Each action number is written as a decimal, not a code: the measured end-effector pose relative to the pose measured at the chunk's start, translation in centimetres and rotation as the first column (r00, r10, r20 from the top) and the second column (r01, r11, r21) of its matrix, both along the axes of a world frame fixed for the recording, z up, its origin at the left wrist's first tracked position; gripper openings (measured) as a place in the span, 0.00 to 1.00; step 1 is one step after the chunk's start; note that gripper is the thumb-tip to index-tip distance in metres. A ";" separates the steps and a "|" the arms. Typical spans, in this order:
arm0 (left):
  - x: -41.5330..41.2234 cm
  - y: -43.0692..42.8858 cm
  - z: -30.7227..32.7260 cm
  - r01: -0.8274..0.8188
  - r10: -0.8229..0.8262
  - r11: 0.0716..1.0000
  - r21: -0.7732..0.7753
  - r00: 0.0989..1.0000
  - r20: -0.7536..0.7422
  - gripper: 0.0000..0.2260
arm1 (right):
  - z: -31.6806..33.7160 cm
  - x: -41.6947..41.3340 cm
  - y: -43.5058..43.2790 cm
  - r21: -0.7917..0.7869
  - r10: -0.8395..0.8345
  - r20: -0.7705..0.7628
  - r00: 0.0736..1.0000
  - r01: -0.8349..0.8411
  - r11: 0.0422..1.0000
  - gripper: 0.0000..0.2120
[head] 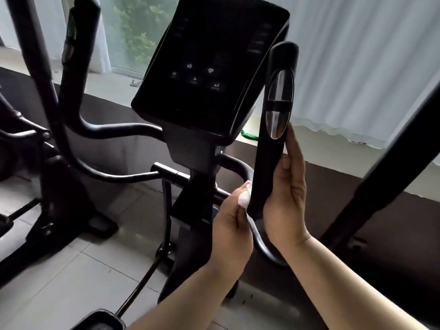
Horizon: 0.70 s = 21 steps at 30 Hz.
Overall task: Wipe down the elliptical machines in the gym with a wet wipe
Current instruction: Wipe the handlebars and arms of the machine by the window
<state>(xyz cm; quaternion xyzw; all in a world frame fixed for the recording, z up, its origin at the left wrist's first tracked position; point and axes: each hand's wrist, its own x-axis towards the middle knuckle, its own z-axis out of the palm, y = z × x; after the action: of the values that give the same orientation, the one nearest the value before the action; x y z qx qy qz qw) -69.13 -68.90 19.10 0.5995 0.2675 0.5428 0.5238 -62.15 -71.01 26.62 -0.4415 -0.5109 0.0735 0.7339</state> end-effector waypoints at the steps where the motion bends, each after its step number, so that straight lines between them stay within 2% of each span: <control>1: 0.2 0.7 -0.3 0.004 -0.004 1.000 -0.004 0.999 -0.041 0.11 | 0.0 0.0 0.0 0.007 0.002 -0.003 1.000 -0.002 1.000 0.22; 5: 0.1 1.2 0.4 0.057 -0.062 0.997 -0.059 0.995 -0.083 0.12 | 0.1 -0.3 -0.2 0.033 0.068 0.021 0.997 -0.069 0.997 0.22; 9: -1.3 -1.0 0.8 0.028 -0.026 0.999 0.030 0.997 -0.069 0.13 | -0.1 -0.1 -0.1 0.026 0.098 0.028 0.995 -0.098 0.995 0.23; 12: -1.4 -0.7 0.2 -0.005 0.015 0.998 0.069 0.991 -0.134 0.14 | -0.2 -0.1 0.0 0.034 0.097 0.029 0.995 -0.098 0.995 0.24; 16: -0.2 1.6 -0.1 0.013 -0.016 1.000 -0.014 0.972 -0.233 0.11 | -0.5 0.3 0.1 0.047 0.107 0.066 0.992 -0.110 0.993 0.24; 21: 0.4 2.1 0.6 -0.016 -0.006 0.993 -0.118 0.982 -0.189 0.07 | -0.4 0.4 0.2 0.065 0.139 0.063 0.988 -0.143 0.988 0.23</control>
<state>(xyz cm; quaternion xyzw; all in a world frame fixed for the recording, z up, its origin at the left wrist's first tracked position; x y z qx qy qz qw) -68.70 -66.75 19.69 0.6152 0.3495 0.4678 0.5297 -61.76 -70.79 26.20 -0.3805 -0.5645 0.0947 0.7264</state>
